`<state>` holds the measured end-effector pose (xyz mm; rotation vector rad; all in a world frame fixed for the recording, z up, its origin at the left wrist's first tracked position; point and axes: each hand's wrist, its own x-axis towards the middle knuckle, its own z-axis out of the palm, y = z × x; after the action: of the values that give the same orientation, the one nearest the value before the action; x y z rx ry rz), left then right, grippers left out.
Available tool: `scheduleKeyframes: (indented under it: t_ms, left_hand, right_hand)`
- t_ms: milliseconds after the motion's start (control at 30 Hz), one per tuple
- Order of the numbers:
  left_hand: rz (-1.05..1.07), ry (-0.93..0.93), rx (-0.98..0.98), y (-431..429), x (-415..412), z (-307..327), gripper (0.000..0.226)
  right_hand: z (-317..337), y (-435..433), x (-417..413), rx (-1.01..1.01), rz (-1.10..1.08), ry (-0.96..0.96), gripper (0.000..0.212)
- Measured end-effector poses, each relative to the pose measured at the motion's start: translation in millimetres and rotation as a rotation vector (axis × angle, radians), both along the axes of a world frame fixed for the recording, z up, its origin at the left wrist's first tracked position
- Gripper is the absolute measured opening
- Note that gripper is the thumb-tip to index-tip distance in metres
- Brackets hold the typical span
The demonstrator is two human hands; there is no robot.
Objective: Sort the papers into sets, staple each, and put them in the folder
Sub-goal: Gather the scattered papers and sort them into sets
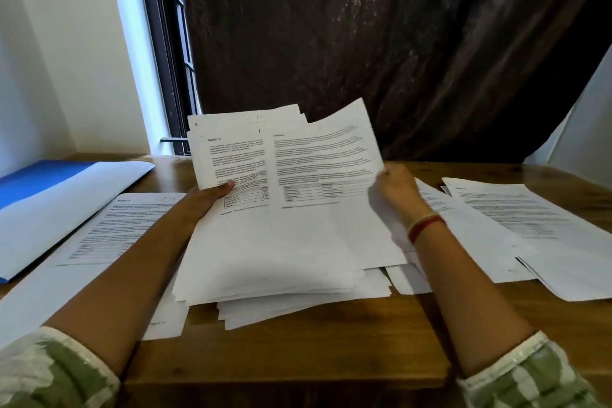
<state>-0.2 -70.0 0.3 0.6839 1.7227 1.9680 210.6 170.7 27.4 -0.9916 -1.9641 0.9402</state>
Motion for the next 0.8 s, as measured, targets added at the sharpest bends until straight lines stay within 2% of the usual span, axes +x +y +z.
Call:
scheduleKeyframes:
  t_ms: [100, 200, 267, 400, 567, 633, 700, 767, 800]
  left_hand:
    - [-0.005, 0.025, -0.032, 0.5, -3.6, -2.1, 0.026]
    - [-0.006, 0.007, -0.061, -0.1, -7.7, -3.7, 0.02]
    - [-0.006, 0.02, -0.08, 0.6, -11.8, -5.1, 0.02]
    - [-0.021, 0.043, -0.094, 0.3, -13.4, -4.9, 0.029]
    - [-0.074, 0.058, -0.081, -2.2, -14.3, -6.3, 0.036]
    - [-0.075, 0.043, -0.087, -1.8, -14.1, -6.8, 0.032]
    - [-0.071, 0.033, -0.077, -1.5, -12.6, -6.6, 0.027]
    - [-0.062, 0.013, -0.059, -0.1, -12.2, -7.1, 0.023]
    - [-0.057, 0.001, -0.05, 0.4, -11.9, -7.6, 0.024]
  right_hand:
    - [11.4, 32.3, 27.8, -0.007, -0.178, -0.159, 0.03]
    - [8.0, 55.5, 54.8, -0.03, -0.34, -0.21, 0.032]
    - [0.6, 65.1, 65.4, -0.022, -0.414, -0.314, 0.036]
    - [-19.2, 71.9, 70.4, 0.013, -0.478, -0.573, 0.042]
    - [-35.7, 70.2, 61.6, 0.231, -0.481, -0.803, 0.053]
    - [-34.0, 68.8, 57.9, 0.285, -0.493, -0.808, 0.055]
    - [-26.6, 63.3, 53.6, 0.371, -0.523, -0.721, 0.051]
    - [-15.6, 50.7, 42.5, 0.466, -0.458, -0.473, 0.04]
    - [-8.0, 38.0, 34.7, 0.459, -0.35, -0.305, 0.033]
